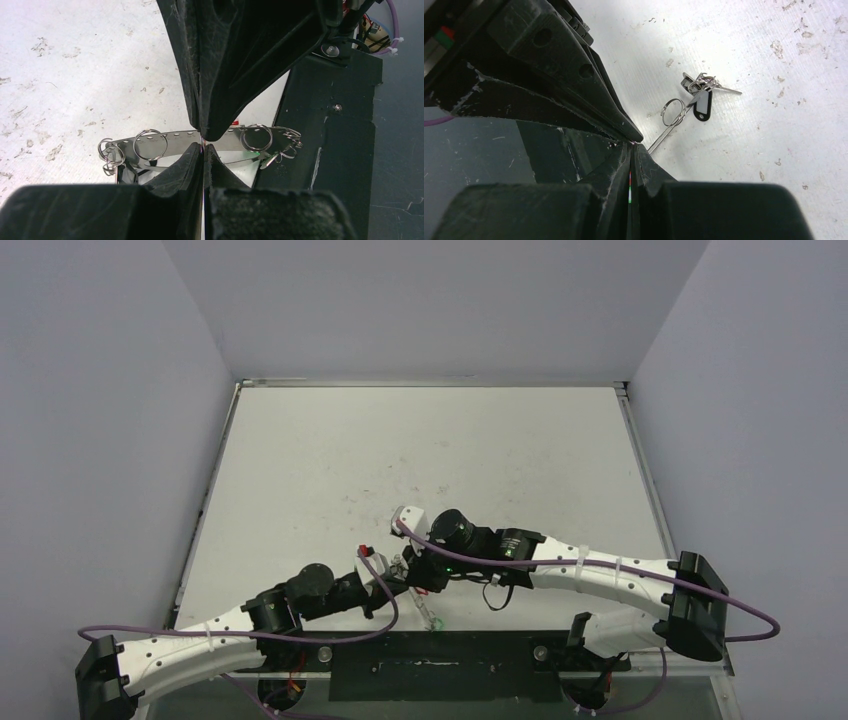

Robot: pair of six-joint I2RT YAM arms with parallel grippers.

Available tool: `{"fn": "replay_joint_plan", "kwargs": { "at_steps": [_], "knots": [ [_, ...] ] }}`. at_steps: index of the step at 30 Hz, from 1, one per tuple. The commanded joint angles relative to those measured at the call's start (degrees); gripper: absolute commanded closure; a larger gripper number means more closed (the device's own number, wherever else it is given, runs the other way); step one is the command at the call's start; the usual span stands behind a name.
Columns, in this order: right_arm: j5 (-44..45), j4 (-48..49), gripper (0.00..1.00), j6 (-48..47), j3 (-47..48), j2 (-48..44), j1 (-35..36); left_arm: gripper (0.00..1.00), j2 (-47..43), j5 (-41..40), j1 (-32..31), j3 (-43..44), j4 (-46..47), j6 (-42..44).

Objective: Put the keys on the keyring
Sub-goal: Insert the key onto the keyring.

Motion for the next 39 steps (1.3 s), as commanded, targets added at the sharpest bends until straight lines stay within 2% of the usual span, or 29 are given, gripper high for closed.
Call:
{"fn": "replay_joint_plan", "kwargs": {
  "at_steps": [1, 8, 12, 16, 21, 26, 32, 39],
  "knots": [
    [1.84, 1.63, 1.0, -0.42, 2.85, 0.25, 0.78, 1.0, -0.08, 0.15, -0.11, 2.42, 3.12, -0.72],
    [6.18, 0.82, 1.0, -0.03, 2.85, -0.54, 0.8, 1.0, 0.02, 0.15, -0.11, 2.42, 3.3, -0.73],
    [9.82, -0.01, 0.94, 0.49, 2.04, -1.48, 0.8, 1.0, 0.04, 0.15, -0.11, 2.42, 3.38, -0.64],
    [11.86, -0.18, 0.77, 0.95, 1.07, -2.63, 0.87, 1.0, 0.08, 0.14, -0.11, 2.42, 3.47, -0.64],
    [13.46, 0.6, 0.45, 1.58, 0.08, -4.87, 0.8, 1.0, 0.25, 0.12, -0.11, 2.57, 3.48, -0.59],
    [14.05, 1.49, 0.28, 1.29, -1.04, -7.57, 0.68, 1.0, 0.35, 0.06, -0.11, 2.59, 3.56, -0.46],
    [10.92, 3.94, 0.21, -3.25, -3.22, -10.09, 0.51, 1.0, 0.1, 0.01, -0.11, 2.34, 3.56, -0.37],
    [3.85, 10.7, 0.23, -16.41, -11.58, -14.55, 0.46, 1.0, -0.28, 0.02, -0.11, 1.89, 3.74, 0.04]
  ]
}}
